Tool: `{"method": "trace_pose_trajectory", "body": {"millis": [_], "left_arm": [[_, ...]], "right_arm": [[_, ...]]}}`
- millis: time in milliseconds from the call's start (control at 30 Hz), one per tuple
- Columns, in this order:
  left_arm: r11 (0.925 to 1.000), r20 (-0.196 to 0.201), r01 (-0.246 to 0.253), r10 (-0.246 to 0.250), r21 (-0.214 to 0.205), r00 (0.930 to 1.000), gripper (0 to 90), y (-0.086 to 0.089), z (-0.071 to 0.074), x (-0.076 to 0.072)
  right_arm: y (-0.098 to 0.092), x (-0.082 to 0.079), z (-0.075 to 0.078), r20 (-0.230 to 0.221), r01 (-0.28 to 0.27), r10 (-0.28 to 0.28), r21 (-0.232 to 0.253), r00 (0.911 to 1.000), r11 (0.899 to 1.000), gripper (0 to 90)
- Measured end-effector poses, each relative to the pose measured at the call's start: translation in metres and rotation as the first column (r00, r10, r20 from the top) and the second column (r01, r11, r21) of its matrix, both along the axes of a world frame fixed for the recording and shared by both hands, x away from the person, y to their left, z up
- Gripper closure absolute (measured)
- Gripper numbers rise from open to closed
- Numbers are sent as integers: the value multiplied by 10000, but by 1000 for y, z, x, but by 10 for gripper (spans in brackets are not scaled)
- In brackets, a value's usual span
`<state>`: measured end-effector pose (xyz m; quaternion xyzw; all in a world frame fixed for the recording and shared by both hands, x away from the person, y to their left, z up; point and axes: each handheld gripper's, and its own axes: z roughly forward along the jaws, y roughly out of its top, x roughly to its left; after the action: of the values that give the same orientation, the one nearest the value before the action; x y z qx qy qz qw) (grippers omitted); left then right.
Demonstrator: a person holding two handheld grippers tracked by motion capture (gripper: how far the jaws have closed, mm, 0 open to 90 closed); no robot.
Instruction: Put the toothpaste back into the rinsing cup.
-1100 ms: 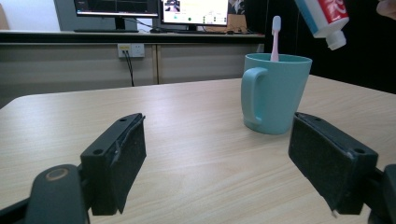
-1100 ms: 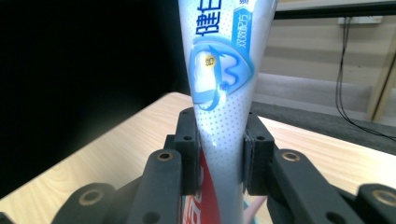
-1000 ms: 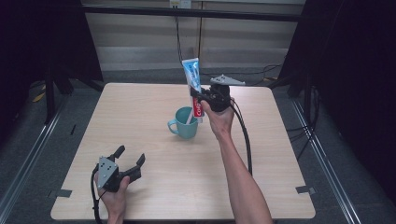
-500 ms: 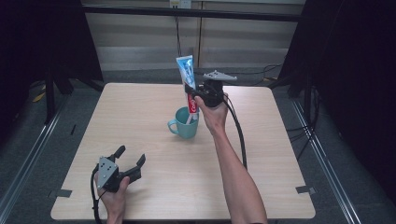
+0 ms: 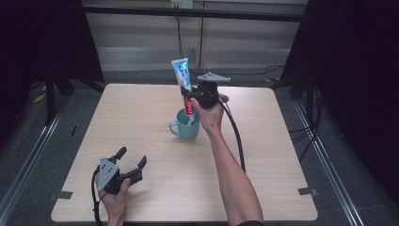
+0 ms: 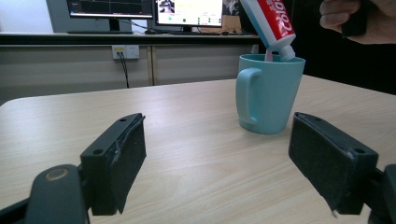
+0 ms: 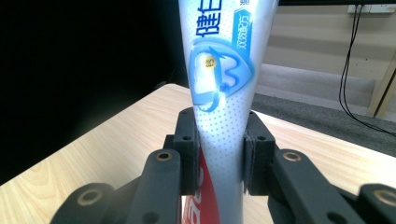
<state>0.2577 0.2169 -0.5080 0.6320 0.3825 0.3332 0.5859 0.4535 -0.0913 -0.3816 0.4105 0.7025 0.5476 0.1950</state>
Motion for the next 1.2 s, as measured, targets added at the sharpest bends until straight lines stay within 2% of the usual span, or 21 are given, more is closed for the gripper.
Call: {"method": "trace_pose_trajectory", "body": {"millis": [500, 600, 700, 733, 1200], "left_arm": [[10000, -18, 9, -8, 89, 10000, 189, 0, 0, 0], [10000, -55, 65, -65, -14, 10000, 189, -1, 0, 0], [10000, -24, 9, -9, 2, 10000, 189, 0, 0, 1], [9999, 30, -6, 6, 140, 10000, 189, 0, 0, 1], [9999, -51, 22, -22, 168, 10000, 190, 0, 1, 1]], "right_arm": [[-4, -3, -17, -234, 171, -170, 15, 9996, 9999, 716], [-4, -4, -22, -311, 159, -158, 18, 9994, 9999, 715], [-3, -5, -26, -367, 89, -92, -73, 9993, 9999, 715], [-3, -5, -26, -393, 95, -98, -60, 9992, 9999, 715], [-9, -14, -41, -517, 192, -196, -90, 9985, 9998, 708]]}}
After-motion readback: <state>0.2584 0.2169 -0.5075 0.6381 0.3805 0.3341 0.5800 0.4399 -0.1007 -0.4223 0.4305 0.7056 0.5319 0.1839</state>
